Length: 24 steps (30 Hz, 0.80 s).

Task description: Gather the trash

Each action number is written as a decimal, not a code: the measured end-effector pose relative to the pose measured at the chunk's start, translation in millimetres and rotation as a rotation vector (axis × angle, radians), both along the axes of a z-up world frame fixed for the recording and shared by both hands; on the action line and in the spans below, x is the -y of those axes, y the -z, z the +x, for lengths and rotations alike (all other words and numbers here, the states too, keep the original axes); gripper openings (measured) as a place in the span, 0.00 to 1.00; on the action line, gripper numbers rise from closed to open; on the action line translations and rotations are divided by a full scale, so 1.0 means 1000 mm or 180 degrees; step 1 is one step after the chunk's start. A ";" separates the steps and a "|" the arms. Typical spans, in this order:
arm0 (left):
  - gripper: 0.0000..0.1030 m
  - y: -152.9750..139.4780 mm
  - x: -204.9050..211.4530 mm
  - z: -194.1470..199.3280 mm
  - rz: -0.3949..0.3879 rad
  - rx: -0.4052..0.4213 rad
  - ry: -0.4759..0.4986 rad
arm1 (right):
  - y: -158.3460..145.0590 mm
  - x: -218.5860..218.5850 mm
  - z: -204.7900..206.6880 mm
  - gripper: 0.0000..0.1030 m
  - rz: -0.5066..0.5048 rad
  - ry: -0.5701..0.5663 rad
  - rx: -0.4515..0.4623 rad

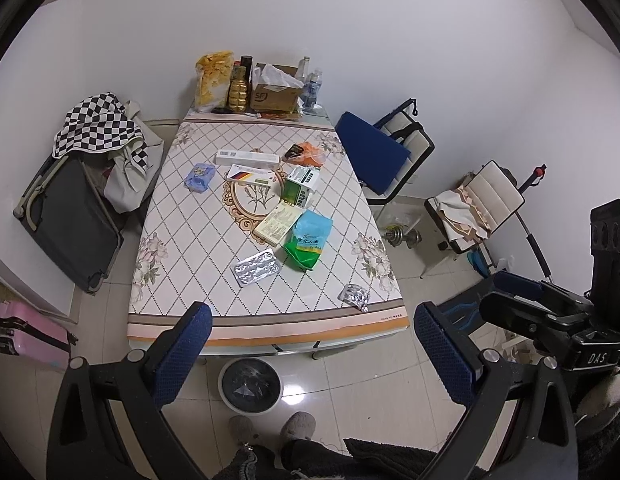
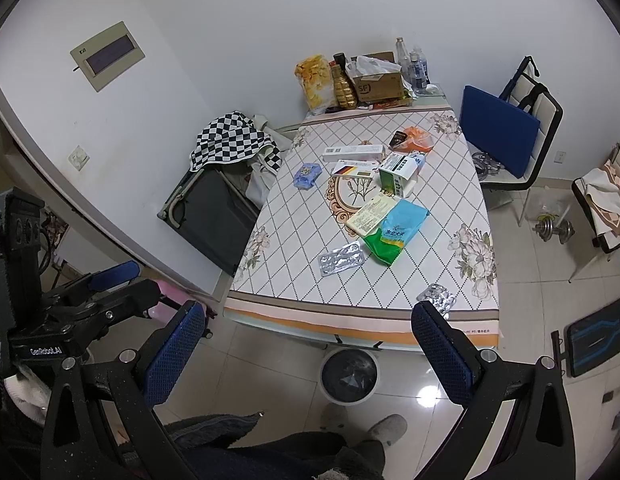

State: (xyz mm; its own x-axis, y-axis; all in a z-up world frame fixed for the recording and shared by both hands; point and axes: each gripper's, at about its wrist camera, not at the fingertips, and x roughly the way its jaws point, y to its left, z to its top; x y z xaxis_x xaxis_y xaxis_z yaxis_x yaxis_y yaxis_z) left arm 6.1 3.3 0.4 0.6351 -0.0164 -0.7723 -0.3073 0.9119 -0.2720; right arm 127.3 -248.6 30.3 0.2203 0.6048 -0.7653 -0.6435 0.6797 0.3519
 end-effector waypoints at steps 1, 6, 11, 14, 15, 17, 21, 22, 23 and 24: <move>1.00 0.000 -0.001 0.000 -0.0005 0.0000 -0.0007 | 0.000 0.000 0.000 1.00 -0.0002 -0.0003 0.0001; 1.00 0.004 -0.003 -0.004 -0.0006 0.0014 -0.0007 | 0.000 -0.002 -0.001 1.00 -0.0005 -0.0009 0.0001; 1.00 0.004 -0.005 -0.004 -0.0007 0.0012 -0.0002 | 0.002 -0.005 -0.003 1.00 -0.0011 -0.0021 0.0002; 1.00 0.004 -0.002 -0.004 0.0000 0.0007 -0.0001 | 0.002 -0.006 -0.003 1.00 -0.0010 -0.0018 0.0001; 1.00 0.004 -0.002 -0.004 0.0000 0.0007 0.0001 | 0.002 -0.006 -0.003 1.00 -0.0008 -0.0018 0.0000; 1.00 0.004 -0.004 -0.004 -0.0001 0.0010 0.0004 | 0.002 -0.006 -0.004 1.00 -0.0011 -0.0018 0.0001; 1.00 0.005 -0.006 -0.003 0.0000 0.0013 0.0015 | 0.003 -0.007 -0.004 1.00 -0.0014 -0.0018 0.0003; 1.00 0.005 -0.007 -0.003 0.0000 0.0014 0.0020 | 0.004 -0.008 -0.004 1.00 -0.0013 -0.0016 -0.0002; 1.00 0.005 -0.007 -0.003 0.0000 0.0015 0.0023 | 0.004 -0.007 -0.004 1.00 -0.0013 -0.0018 -0.0001; 1.00 0.005 -0.008 -0.002 -0.0001 0.0014 0.0026 | 0.005 -0.008 -0.005 1.00 -0.0017 -0.0018 0.0000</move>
